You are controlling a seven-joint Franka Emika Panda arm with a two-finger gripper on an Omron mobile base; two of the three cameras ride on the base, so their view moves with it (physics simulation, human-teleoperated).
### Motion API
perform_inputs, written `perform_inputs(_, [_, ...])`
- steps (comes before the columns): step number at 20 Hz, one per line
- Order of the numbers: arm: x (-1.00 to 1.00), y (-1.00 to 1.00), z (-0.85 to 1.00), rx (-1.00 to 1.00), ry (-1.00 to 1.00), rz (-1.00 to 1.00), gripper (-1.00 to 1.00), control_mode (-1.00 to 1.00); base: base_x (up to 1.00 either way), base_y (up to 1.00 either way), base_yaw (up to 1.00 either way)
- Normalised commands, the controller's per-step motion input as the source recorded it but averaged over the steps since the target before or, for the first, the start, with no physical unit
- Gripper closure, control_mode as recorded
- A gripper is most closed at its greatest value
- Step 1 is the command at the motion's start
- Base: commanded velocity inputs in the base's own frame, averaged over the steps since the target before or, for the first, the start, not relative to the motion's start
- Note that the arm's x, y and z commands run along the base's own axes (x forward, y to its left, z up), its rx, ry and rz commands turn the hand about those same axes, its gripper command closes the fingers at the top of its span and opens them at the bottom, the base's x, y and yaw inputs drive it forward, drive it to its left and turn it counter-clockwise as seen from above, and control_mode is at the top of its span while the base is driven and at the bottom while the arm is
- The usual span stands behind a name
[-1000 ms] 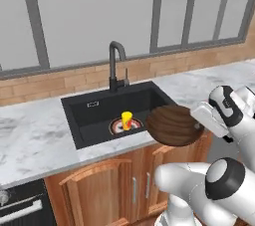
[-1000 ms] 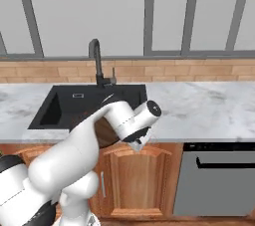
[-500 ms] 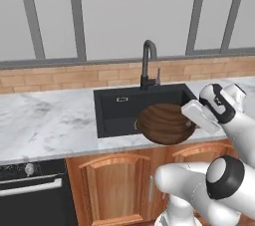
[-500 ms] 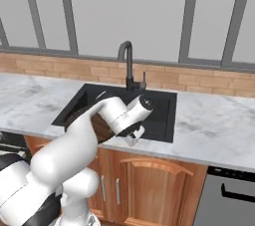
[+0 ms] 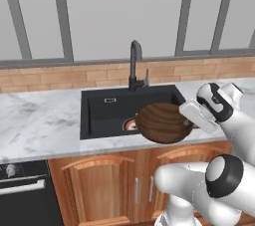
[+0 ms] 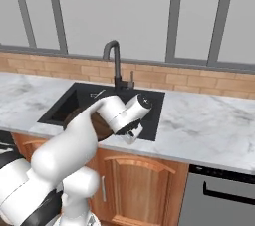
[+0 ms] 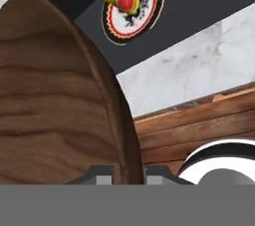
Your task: Pick the cup and bowl and place them in the sink. Then turn on the water.
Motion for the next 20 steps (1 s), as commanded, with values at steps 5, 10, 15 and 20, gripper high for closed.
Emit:
perform_inputs(5, [0.00, 0.00, 0.00, 0.00, 0.00, 0.00, 1.00, 1.00, 0.43, -0.24, 0.04])
perform_inputs(10, [0.00, 0.00, 0.00, 0.00, 0.00, 0.00, 1.00, 1.00, 0.48, -0.14, 0.07])
perform_inputs(15, [0.00, 0.00, 0.00, 0.00, 0.00, 0.00, 1.00, 1.00, 0.28, -0.38, 0.00])
perform_inputs(20, [0.00, 0.00, 0.00, 0.00, 0.00, 0.00, 1.00, 1.00, 0.00, -0.37, 0.00])
